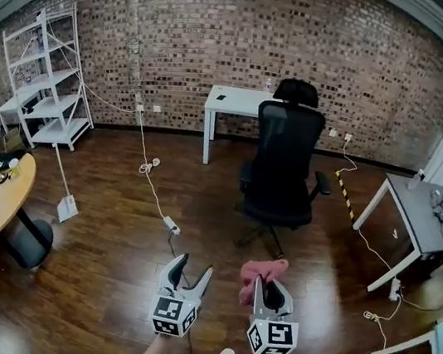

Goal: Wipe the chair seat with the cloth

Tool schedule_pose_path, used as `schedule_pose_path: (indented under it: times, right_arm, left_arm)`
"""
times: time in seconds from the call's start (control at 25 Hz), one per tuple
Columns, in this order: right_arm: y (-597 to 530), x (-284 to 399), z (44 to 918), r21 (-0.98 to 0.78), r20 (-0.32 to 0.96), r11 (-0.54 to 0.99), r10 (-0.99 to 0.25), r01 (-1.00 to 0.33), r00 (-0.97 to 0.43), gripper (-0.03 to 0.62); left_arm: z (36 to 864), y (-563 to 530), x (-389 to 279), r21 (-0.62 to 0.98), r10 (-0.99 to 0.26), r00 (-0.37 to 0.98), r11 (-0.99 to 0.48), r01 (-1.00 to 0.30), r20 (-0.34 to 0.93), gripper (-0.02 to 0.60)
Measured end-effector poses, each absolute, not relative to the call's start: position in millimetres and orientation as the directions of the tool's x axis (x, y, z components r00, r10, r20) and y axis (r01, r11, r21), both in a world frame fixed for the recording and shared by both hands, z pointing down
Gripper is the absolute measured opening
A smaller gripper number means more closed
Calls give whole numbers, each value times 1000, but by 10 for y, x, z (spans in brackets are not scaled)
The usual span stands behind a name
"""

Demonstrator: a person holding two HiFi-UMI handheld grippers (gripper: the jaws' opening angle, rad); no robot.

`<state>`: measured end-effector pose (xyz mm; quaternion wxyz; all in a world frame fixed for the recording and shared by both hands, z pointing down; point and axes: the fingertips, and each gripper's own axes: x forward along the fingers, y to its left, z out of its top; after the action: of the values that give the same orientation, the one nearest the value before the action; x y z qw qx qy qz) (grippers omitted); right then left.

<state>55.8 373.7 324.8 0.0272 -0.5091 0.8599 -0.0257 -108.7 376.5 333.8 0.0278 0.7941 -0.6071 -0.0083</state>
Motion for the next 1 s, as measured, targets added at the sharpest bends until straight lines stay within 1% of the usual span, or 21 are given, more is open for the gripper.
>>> schedule_pose_path:
  times: [0.12,0.24,0.4,0.48,0.68,0.84,1.0]
  right_arm:
    - [3354,764,3227,-76,-31,488,-873,-870,-487,66]
    - [3011,1097,3306,-105,-22,457,-889,-883,-457,66]
    - [2633,1498,3516,-169,24,390,-916,-905,-399,66]
    - [2511,1615,3604,-184,46,374,-920,-909,-388,66]
    - [2190,1696,3647,-172,60,358,-926,-918,-373,66]
    - [1772,1782,3759,-183,81,307,-942,-934,-326,66]
    - [1216,1732,3690,-160,66,281,-953,-946,-295,66]
  left_arm:
    - [3295,3365,-812,61,-962,271,-270,-961,16,258]
    - [3319,3069,-540,60,-958,286,-284,-957,18,258]
    - [3454,2777,-269,47,-946,317,-314,-948,70,258]
    - [3543,2662,-258,54,-947,308,-304,-951,94,258]
    - [3661,2225,-328,79,-948,298,-290,-954,115,258]
    - [3704,1734,-135,81,-921,372,-364,-928,114,258]
    - [3577,1102,-73,70,-900,432,-428,-901,62,258]
